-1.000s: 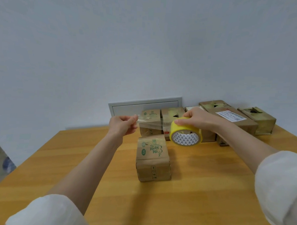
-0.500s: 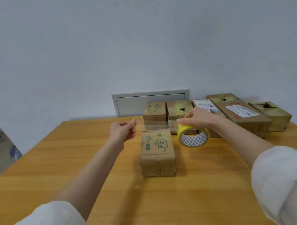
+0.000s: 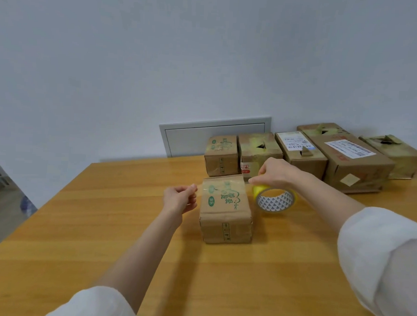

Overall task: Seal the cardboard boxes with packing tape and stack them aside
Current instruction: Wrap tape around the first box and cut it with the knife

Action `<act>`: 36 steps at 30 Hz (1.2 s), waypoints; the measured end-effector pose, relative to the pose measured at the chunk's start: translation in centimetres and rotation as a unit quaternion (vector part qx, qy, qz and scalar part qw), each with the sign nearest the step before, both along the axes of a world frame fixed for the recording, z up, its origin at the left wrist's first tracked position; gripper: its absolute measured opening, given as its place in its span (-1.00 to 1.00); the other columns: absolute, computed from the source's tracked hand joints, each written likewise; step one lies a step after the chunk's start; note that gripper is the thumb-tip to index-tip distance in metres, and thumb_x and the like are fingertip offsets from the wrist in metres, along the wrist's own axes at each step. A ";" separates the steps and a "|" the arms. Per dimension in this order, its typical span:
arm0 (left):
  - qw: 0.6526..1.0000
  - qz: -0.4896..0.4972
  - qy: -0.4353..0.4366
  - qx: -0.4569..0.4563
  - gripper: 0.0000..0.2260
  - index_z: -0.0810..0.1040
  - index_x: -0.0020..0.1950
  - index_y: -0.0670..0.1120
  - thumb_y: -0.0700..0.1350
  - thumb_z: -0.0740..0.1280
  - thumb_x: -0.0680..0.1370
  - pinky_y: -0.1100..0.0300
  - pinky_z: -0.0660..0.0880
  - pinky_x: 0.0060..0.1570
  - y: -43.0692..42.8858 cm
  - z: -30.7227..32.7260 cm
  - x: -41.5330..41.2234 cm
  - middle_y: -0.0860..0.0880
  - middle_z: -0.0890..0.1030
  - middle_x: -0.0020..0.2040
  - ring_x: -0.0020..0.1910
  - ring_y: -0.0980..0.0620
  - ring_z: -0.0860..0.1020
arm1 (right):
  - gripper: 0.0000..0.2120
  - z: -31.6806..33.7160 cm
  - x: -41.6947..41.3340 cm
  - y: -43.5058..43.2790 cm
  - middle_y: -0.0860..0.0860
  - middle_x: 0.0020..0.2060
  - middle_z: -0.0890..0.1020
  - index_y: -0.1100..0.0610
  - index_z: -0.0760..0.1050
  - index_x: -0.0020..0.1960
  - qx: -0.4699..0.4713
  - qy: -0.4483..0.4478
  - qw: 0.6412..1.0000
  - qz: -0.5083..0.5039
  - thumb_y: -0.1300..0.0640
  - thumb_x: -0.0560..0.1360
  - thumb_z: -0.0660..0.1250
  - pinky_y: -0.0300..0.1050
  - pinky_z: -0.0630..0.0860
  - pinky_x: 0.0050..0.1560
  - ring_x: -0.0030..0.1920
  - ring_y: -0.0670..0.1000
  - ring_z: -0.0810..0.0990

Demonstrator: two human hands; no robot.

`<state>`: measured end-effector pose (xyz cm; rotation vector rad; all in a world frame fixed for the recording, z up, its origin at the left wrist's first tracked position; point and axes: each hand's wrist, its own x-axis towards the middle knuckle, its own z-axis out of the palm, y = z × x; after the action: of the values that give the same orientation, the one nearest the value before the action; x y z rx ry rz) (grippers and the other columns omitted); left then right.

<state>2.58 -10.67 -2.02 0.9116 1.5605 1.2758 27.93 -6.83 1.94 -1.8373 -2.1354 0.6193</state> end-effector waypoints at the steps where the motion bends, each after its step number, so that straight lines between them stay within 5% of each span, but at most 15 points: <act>1: 1.000 -0.002 0.003 -0.003 -0.87 0.59 -0.12 -0.22 -0.16 0.40 0.53 0.28 0.55 -0.44 0.0 -0.2 0.1 -0.07 0.54 -0.34 -0.41 0.06 0.52 | -0.62 -0.3 -0.1 0.0 0.03 -0.49 0.39 0.06 0.39 -0.42 -0.004 0.005 1.000 -0.003 -0.20 0.37 0.36 -0.07 0.32 -0.33 -0.39 0.01 0.35; 5: 0.997 -0.039 0.055 -0.037 -0.69 0.48 0.22 -0.28 -0.14 0.37 0.56 0.17 0.59 -0.29 -0.1 -0.5 0.6 -0.20 0.61 0.01 -0.07 -0.09 0.62 | -0.53 -1.2 -0.1 0.0 0.16 -0.08 0.68 0.17 0.61 -0.19 -0.025 0.015 1.000 -0.010 -0.27 0.39 0.38 -0.09 0.55 -0.16 -0.21 0.02 0.60; 9: 0.959 -0.028 0.274 0.059 -0.60 0.37 0.42 -0.21 -0.12 0.27 0.61 0.09 0.43 0.25 -0.4 1.2 1.1 -0.15 0.49 0.34 0.29 -0.08 0.47 | -0.45 -1.4 -0.4 -0.1 0.11 0.01 0.65 0.24 0.62 -0.01 -0.030 0.021 0.999 -0.012 -0.27 0.42 0.36 -0.06 0.58 -0.05 -0.07 0.05 0.62; 13: 0.956 -0.184 0.230 -0.009 -0.67 0.38 0.35 -0.12 0.00 0.21 0.63 0.23 0.50 0.01 -1.7 2.0 3.5 -0.08 0.51 0.30 0.16 0.00 0.54 | -0.56 -1.3 -0.6 -0.3 0.07 -0.14 0.62 0.14 0.53 -0.29 -0.042 0.029 0.999 -0.008 -0.25 0.44 0.35 -0.15 0.49 -0.20 -0.17 0.02 0.59; 16: 0.966 -0.197 0.163 -0.036 -0.67 0.37 0.34 -0.12 0.00 0.20 0.63 0.03 0.53 0.13 -2.2 0.9 3.8 -0.10 0.55 0.23 0.14 -0.04 0.55 | -0.52 -1.5 -0.7 -0.5 0.15 0.11 0.63 0.22 0.60 -0.09 -0.036 0.038 0.998 -0.015 -0.24 0.44 0.36 -0.10 0.54 -0.04 0.01 0.08 0.61; 21: 0.965 -0.214 0.130 -0.078 -0.63 0.45 0.30 -0.18 0.06 0.13 0.65 -0.03 0.48 0.23 -2.3 1.0 1.4 -0.11 0.60 0.16 0.13 -0.07 0.58 | -0.45 0.0 -0.9 -1.1 0.11 0.31 0.49 0.18 0.54 0.24 -0.106 0.106 0.989 -0.006 -0.12 0.38 0.47 -0.08 0.42 0.08 0.19 0.09 0.48; 23: 0.960 -0.222 0.159 -0.064 -0.63 0.44 0.35 -0.13 0.05 0.10 0.66 0.02 0.46 0.25 -2.5 1.3 0.4 -0.09 0.58 0.21 0.17 -0.04 0.56 | -0.59 1.3 -0.8 -1.3 0.06 0.27 0.49 0.03 0.58 0.18 -0.108 0.131 0.985 0.010 -0.05 0.37 0.47 -0.06 0.43 0.09 0.12 0.04 0.47; 26: 0.920 -0.205 0.334 -0.012 -0.55 0.28 0.50 -0.08 0.06 0.13 0.65 0.04 0.40 0.29 -2.4 2.2 -0.6 -0.08 0.47 0.36 0.28 -0.06 0.47 | -0.76 3.0 -1.4 -1.7 -0.04 0.14 0.54 -0.12 0.62 0.03 -0.093 0.220 0.971 0.020 -0.01 0.37 0.50 0.00 0.47 0.13 0.11 0.02 0.50; 28: 0.901 -0.222 0.374 0.010 -0.43 0.28 0.49 -0.06 0.21 0.20 0.57 0.09 0.49 0.14 -2.7 3.4 -0.5 -0.05 0.51 0.30 0.20 -0.03 0.53 | -0.80 3.9 -2.7 -1.8 -0.13 0.02 0.55 -0.13 0.61 -0.02 -0.060 0.228 0.971 0.035 -0.05 0.37 0.50 0.01 0.44 0.18 0.13 0.01 0.48; 30: 0.908 -0.271 0.320 -0.020 -0.36 0.36 0.40 0.06 0.37 0.26 0.42 0.23 0.51 -0.13 -3.2 4.8 -0.3 0.06 0.58 0.11 0.01 0.11 0.59 | -0.79 4.7 -4.5 -2.0 -0.16 -0.03 0.54 -0.10 0.62 -0.02 -0.037 0.231 0.971 0.052 -0.06 0.36 0.51 -0.02 0.41 0.14 0.12 -0.01 0.48; 33: 0.905 -0.289 0.303 -0.077 -0.58 0.38 0.22 0.09 0.23 0.35 0.46 0.27 0.45 -0.31 -3.6 6.0 -1.1 0.08 0.60 0.02 -0.10 0.14 0.59 | -0.73 5.4 -6.2 -2.1 -0.10 0.05 0.57 -0.09 0.63 0.00 -0.035 0.268 0.961 0.055 -0.08 0.33 0.53 -0.06 0.45 0.09 0.10 -0.02 0.50; 36: 0.914 -0.243 0.314 -0.077 -0.67 0.50 0.27 -0.01 0.05 0.28 0.53 0.20 0.45 -0.31 -3.7 6.0 -2.1 -0.01 0.62 0.07 -0.11 0.08 0.57 | -0.64 5.3 -6.4 -2.4 -0.04 0.10 0.60 -0.07 0.60 0.10 -0.045 0.303 0.950 0.056 -0.13 0.34 0.50 -0.04 0.50 0.07 0.10 0.01 0.55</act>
<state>0.52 -14.34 4.00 1.5880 1.7169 0.5086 21.51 -9.26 7.21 -1.3252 -1.8138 1.1491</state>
